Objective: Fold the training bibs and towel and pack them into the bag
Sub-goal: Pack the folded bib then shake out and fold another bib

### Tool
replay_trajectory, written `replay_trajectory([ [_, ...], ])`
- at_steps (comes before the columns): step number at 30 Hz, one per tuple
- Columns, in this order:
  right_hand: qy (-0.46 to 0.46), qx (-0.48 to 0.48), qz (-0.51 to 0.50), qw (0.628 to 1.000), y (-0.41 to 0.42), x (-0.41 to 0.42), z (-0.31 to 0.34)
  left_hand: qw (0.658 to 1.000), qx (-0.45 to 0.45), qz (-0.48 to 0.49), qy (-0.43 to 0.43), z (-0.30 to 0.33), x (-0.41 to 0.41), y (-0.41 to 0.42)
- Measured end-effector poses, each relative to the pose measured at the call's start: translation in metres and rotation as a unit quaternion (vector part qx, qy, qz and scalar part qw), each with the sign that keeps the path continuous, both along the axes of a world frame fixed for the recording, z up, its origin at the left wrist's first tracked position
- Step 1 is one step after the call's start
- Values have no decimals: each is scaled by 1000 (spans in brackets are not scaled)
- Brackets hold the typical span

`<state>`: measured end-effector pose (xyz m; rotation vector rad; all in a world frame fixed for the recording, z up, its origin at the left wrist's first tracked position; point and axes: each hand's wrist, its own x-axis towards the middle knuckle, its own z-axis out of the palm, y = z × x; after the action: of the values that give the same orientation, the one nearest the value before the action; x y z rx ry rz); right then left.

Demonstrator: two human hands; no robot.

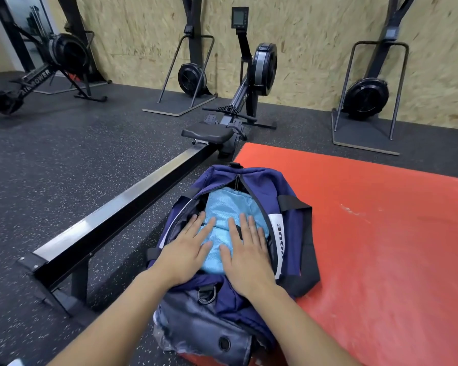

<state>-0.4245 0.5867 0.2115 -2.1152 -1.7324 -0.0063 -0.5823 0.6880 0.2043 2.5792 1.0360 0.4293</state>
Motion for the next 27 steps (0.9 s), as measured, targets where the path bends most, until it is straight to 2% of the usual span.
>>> replay_trajectory([
  [8, -3, -46, -15, 999, -1, -4, 13, 999, -18, 17, 48, 18, 1, -6],
  [11, 36, -81, -13, 996, -5, -4, 37, 996, 26, 49, 73, 46, 1, -14],
  [15, 112, -4, 17, 994, -26, 1, 83, 996, 46, 76, -13, 98, 6, -41],
  [21, 122, 55, 9, 991, -102, 32, 143, 993, 74, 20, -93, 163, 29, -111],
  [27, 72, 83, -32, 993, -220, 89, 171, 984, 65, -66, -153, 190, 89, -211],
])
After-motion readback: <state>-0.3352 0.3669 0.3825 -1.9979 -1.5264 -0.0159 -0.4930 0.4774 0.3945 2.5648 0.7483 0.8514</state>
